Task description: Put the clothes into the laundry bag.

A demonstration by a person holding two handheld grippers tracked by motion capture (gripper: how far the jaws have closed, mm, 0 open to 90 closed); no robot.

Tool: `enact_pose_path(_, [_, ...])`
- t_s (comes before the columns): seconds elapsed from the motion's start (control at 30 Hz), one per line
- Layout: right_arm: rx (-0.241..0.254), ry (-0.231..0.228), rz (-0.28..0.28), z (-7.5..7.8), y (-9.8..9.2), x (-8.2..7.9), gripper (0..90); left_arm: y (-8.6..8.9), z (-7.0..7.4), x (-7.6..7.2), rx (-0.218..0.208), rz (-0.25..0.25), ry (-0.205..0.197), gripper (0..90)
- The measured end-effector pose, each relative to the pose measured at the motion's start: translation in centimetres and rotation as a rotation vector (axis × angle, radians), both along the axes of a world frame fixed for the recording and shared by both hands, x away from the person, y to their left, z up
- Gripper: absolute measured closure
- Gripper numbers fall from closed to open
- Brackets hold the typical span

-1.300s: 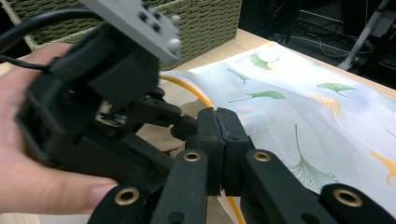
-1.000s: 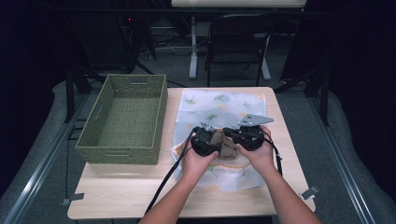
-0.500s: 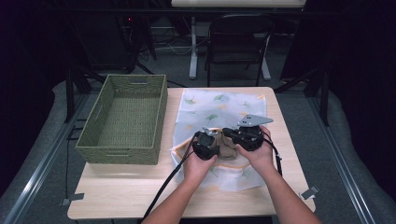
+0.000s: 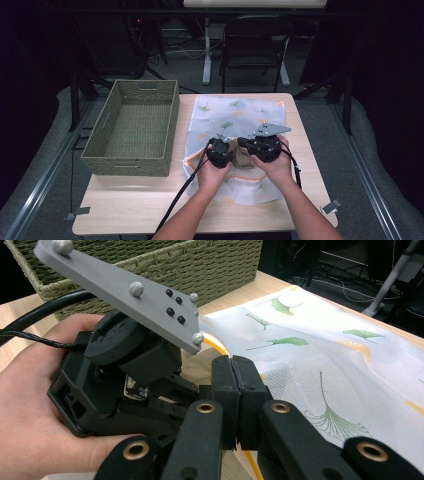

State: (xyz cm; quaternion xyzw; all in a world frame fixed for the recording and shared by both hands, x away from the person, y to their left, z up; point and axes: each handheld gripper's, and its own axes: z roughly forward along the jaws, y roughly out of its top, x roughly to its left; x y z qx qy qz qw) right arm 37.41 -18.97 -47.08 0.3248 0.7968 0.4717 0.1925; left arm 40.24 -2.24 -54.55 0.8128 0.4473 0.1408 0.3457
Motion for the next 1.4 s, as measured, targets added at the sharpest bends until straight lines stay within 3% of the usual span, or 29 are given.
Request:
enact_pose_path(0.3, [-0.001,-0.001,-0.002,0.0,0.0,0.0,89.7,0.1,0.0,0.4,-0.021,0.007,0.008,79.1])
enact_pose_path(0.57, [0.003,0.0,-0.008,0.0,-0.3,0.1,89.7,0.3,0.5,-0.2,-0.022,-0.005,0.003,70.7])
enact_pose_path(0.77, [0.003,0.001,-0.007,0.0,-0.3,0.1,89.7,0.7,1.2,-1.0,-0.033,-0.042,0.014,62.9])
enact_pose_path(0.97, [0.002,0.001,-0.014,-0.1,-0.5,0.2,89.7,1.8,2.4,-2.2,-0.039,-0.066,0.003,58.8])
enact_pose_path(1.1, [-0.002,0.002,-0.016,-0.1,-0.5,0.2,89.7,2.7,3.4,-2.9,-0.069,-0.075,0.008,57.2])
enact_pose_path(1.4, [-0.01,0.008,-0.015,-0.3,-0.6,0.1,89.7,5.1,4.9,-4.6,-0.066,-0.073,-0.023,55.2])
